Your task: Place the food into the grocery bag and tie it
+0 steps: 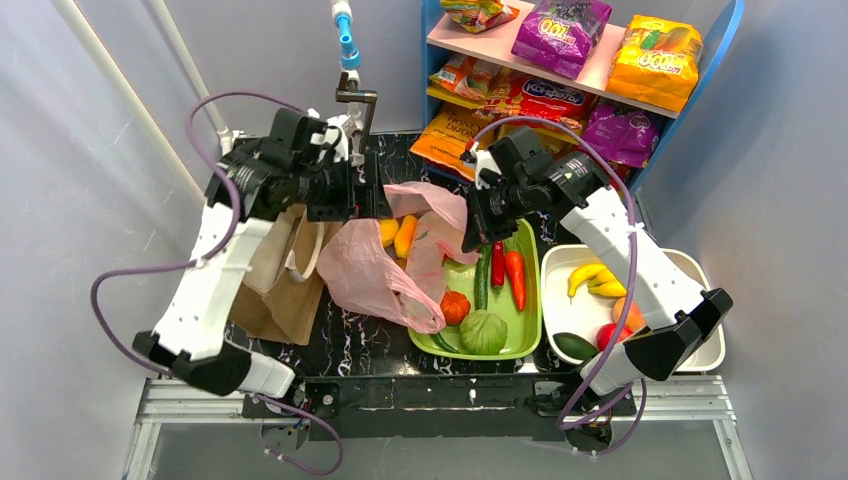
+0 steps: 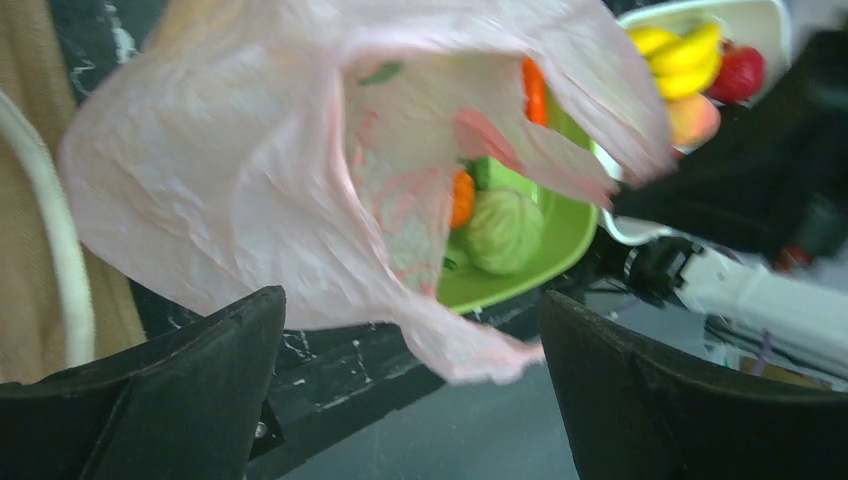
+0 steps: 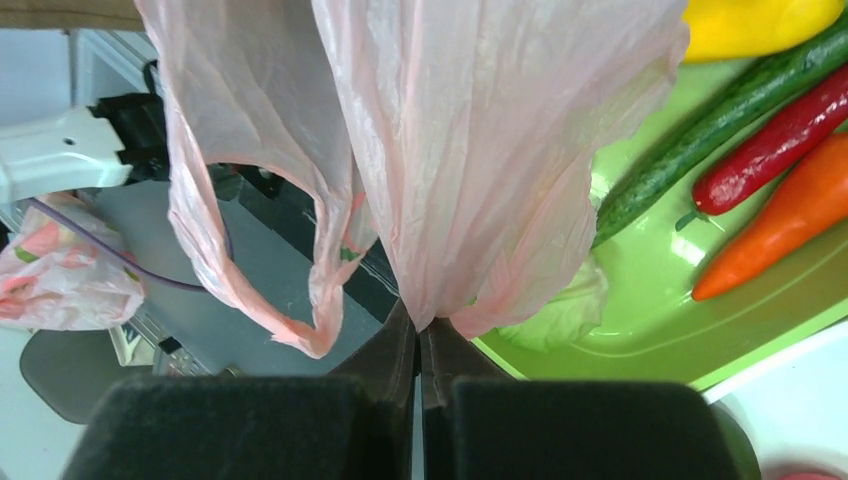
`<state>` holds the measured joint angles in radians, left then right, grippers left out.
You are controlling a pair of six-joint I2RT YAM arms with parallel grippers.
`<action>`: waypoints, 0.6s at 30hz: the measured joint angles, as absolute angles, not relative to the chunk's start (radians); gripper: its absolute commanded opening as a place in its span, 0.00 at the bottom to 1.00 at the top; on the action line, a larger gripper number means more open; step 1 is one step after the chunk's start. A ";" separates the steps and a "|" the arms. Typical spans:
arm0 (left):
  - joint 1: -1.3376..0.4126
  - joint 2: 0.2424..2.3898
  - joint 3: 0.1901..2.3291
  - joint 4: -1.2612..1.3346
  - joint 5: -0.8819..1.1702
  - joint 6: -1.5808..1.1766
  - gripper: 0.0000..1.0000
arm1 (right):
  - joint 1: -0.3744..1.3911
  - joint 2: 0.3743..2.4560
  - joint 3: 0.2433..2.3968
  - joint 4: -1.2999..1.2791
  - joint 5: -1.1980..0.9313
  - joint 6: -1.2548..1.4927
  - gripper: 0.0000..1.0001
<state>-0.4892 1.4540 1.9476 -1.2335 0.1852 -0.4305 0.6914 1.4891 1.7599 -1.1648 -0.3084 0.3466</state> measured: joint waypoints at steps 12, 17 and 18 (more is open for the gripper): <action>-0.673 1.180 1.761 -1.242 0.295 -0.602 0.94 | 0.691 1.462 1.691 -1.179 -0.318 0.331 0.01; -0.753 1.104 1.538 -1.096 0.301 -0.789 0.90 | 0.691 1.457 1.691 -1.168 -0.321 0.367 0.01; -0.778 1.108 1.519 -1.081 0.300 -0.817 0.90 | 0.691 1.457 1.691 -1.166 -0.321 0.373 0.01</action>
